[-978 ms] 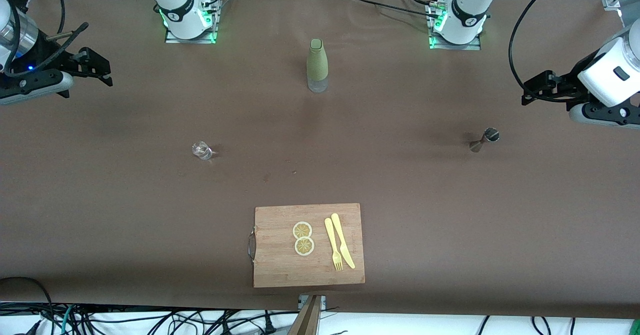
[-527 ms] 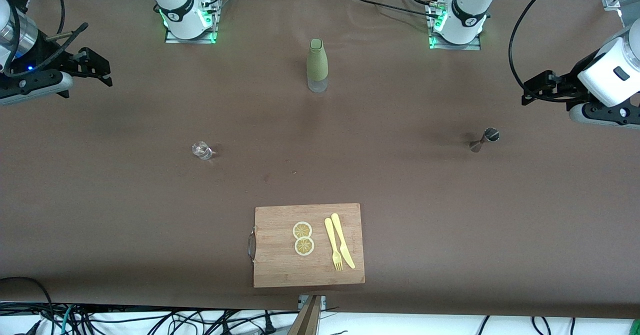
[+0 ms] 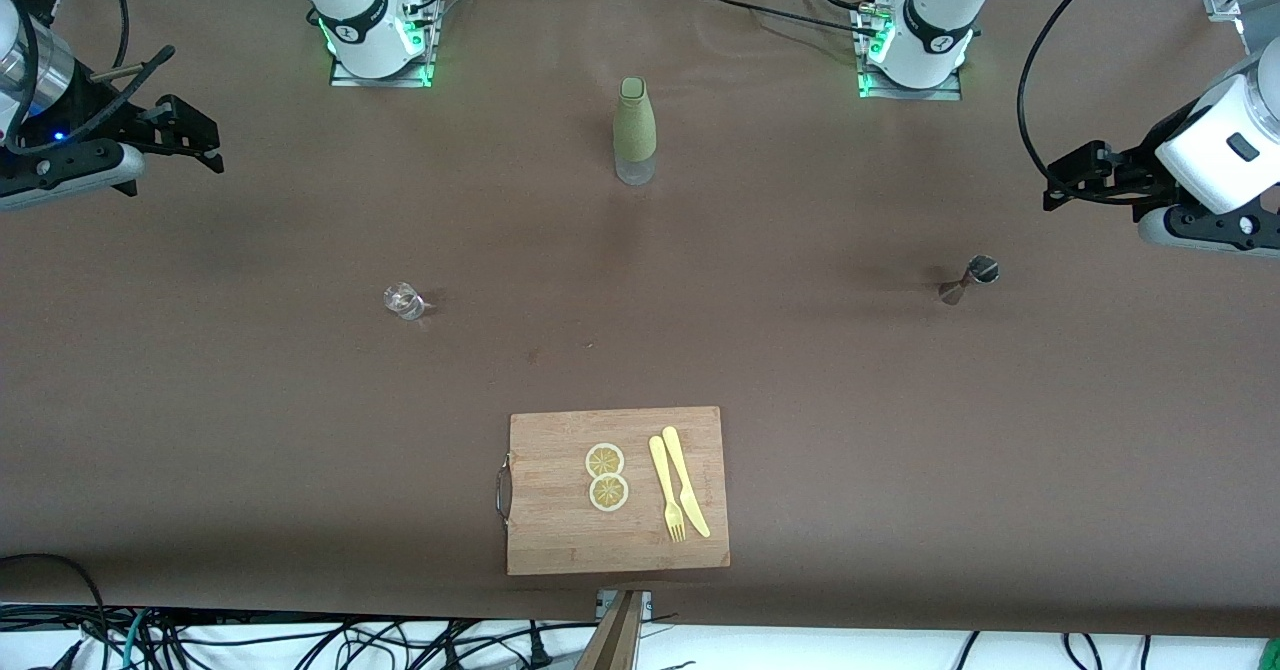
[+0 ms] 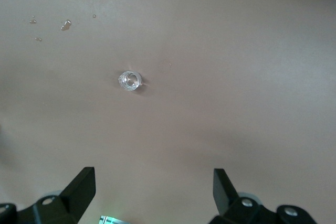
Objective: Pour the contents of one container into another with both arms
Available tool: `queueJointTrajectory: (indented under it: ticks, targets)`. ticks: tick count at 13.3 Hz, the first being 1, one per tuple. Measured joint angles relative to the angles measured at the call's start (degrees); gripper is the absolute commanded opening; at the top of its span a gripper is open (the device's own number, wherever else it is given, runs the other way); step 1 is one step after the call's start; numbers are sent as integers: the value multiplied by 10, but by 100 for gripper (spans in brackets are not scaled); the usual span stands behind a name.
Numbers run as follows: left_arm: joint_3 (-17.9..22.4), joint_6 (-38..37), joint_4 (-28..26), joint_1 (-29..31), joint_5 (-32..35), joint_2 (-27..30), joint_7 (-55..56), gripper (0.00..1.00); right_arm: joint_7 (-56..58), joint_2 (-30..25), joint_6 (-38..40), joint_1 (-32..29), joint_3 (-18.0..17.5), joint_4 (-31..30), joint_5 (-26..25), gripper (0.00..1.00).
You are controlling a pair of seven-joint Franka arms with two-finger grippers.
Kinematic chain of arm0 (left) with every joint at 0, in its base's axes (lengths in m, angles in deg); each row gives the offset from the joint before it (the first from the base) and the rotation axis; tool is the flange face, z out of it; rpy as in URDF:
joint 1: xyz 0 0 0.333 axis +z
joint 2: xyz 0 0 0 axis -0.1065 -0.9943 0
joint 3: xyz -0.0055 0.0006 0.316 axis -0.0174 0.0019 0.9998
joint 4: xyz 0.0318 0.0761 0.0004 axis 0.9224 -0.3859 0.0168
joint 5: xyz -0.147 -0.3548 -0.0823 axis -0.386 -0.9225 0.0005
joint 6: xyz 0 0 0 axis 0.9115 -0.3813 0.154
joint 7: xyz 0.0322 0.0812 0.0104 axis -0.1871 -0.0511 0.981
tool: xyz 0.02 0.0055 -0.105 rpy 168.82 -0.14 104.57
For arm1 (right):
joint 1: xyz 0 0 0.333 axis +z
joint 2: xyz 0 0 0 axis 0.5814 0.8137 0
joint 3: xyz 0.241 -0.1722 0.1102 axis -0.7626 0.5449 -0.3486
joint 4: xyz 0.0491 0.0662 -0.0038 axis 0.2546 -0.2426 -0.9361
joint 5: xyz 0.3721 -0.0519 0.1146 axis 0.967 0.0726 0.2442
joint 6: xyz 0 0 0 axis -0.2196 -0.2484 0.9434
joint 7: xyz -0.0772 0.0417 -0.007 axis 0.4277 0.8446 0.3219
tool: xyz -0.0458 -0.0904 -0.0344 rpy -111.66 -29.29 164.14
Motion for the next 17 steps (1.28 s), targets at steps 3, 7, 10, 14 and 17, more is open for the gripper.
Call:
queueJointTrajectory:
  ticks: [3, 7, 10, 14, 17]
  targets:
    - [0, 0, 0, 0, 0, 0, 0, 100, 0, 1, 0, 0, 0, 0, 0, 99]
    - [-2, 0, 0, -1, 0, 0, 0, 100, 0, 4, 0, 0, 1, 0, 0, 99]
    - [-2, 0, 0, -2, 0, 0, 0, 100, 0, 9, 0, -1, 1, 0, 0, 99]
    - [-1, 0, 0, 2, 0, 0, 0, 100, 0, 10, 0, -1, 1, 0, 0, 99]
    - [-1, 0, 0, 3, 0, -1, 0, 100, 0, 12, 0, -1, 1, 0, 0, 99]
